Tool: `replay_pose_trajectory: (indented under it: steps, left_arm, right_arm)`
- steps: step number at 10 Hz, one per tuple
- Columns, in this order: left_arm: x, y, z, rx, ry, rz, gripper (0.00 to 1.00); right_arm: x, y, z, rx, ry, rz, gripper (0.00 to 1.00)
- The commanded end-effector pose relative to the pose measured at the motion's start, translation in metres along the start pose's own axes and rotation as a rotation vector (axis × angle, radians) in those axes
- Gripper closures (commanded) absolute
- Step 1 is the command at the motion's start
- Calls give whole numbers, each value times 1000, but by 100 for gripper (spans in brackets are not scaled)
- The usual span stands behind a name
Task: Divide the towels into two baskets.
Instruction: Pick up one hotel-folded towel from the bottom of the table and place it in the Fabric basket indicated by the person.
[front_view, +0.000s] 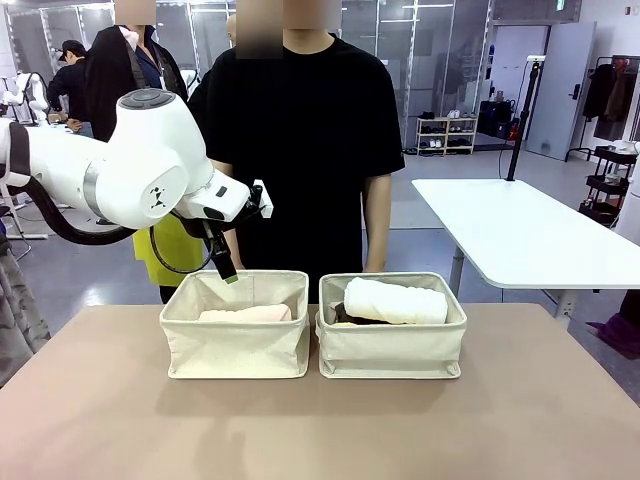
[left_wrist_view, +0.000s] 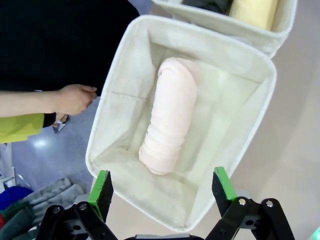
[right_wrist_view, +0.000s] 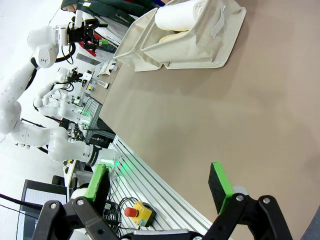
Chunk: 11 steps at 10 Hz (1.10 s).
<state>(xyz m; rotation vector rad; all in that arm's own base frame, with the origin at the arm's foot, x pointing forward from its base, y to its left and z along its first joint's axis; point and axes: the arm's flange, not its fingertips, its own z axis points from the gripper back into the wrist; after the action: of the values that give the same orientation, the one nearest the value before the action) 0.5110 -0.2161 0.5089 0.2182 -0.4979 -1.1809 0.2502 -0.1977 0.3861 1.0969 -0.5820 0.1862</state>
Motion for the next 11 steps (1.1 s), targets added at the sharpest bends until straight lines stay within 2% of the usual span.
replay_pose_trajectory:
  steps: [1,3,5,8,11]
  left_arm:
    - [-1,0,1,-11,-9,22,0]
    - [-30,1,29,-190,-179,178,0]
    - [-87,-4,48,-389,-300,285,0]
    - [-203,-21,78,-562,-504,439,0]
    - [-317,-25,93,-749,-654,546,0]
  right_arm:
    - [-1,3,-1,10,-15,19,0]
    - [-1,3,-1,10,-15,19,0]
    - [-1,3,-1,10,-15,19,0]
    - [-1,3,-1,10,-15,19,0]
    - [-1,3,-1,10,-15,19,0]
